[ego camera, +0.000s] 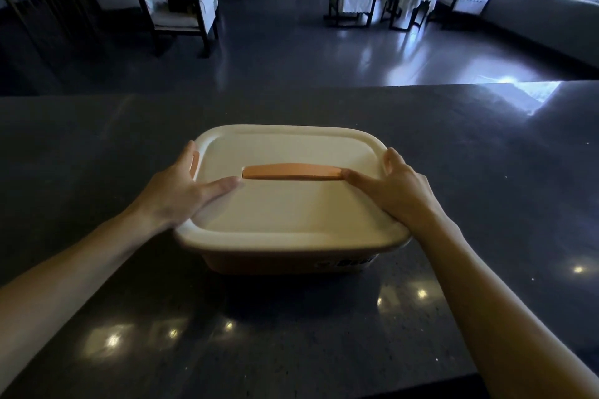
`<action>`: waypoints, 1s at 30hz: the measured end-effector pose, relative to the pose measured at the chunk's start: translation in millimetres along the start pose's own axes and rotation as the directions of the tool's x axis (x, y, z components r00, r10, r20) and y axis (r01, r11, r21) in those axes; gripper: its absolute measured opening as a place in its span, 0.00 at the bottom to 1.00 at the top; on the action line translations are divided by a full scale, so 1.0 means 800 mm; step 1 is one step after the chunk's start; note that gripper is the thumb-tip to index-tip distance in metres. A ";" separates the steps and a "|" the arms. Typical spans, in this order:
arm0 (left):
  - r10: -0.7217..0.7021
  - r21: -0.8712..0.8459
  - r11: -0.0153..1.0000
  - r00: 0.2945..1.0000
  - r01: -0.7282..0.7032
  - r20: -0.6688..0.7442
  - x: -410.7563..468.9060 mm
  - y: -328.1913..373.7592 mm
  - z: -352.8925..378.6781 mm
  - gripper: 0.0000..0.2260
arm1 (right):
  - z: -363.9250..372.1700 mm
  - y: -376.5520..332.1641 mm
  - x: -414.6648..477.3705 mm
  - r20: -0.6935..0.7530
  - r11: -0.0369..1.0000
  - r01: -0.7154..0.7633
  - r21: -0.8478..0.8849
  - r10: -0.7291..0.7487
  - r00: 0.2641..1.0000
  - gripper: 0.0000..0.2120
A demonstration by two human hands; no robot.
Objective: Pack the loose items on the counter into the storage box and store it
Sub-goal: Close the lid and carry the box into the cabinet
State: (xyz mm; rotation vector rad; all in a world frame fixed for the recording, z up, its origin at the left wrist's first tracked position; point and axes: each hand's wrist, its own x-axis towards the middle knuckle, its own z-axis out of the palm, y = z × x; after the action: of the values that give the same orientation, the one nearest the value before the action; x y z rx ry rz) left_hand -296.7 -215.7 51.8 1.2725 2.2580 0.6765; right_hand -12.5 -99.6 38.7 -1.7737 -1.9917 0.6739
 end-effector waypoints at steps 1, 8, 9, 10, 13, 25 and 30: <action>0.002 0.001 1.000 1.000 -0.002 0.005 0.003 0.001 0.001 0.52 | -0.003 0.002 -0.002 -0.018 1.000 -0.004 0.005 0.004 1.000 0.45; 0.126 0.003 0.992 0.992 -0.126 0.030 0.020 0.043 0.019 0.55 | -0.047 0.031 -0.027 -0.177 0.997 -0.076 -0.030 0.069 0.982 0.44; 0.152 0.003 0.988 0.987 -0.152 0.043 0.022 0.051 0.022 0.55 | -0.055 0.037 -0.032 -0.204 0.996 -0.089 -0.030 0.081 0.976 0.43; 0.178 0.001 0.984 0.982 -0.178 0.062 0.023 0.061 0.025 0.56 | -0.063 0.043 -0.038 -0.231 0.995 -0.100 -0.031 0.090 0.969 0.43; 0.269 -0.025 0.963 0.956 -0.268 0.115 0.027 0.093 0.041 0.56 | -0.088 0.065 -0.059 -0.301 0.988 -0.153 -0.011 0.143 0.943 0.42; 0.627 -0.076 0.761 0.701 -0.644 0.340 0.000 0.299 0.188 0.56 | -0.215 0.224 -0.152 -0.531 0.885 -0.454 0.100 0.433 0.728 0.49; 0.725 -0.151 0.657 0.563 -0.738 0.397 -0.028 0.417 0.286 0.56 | -0.282 0.314 -0.186 -0.588 0.828 -0.513 0.228 0.537 0.605 0.51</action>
State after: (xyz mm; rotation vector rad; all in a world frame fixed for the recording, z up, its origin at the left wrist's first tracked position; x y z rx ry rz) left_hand 67.7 -41.0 83.8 2.1681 1.3140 0.5347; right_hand 338.9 -204.1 77.6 -2.2029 -0.9879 0.1911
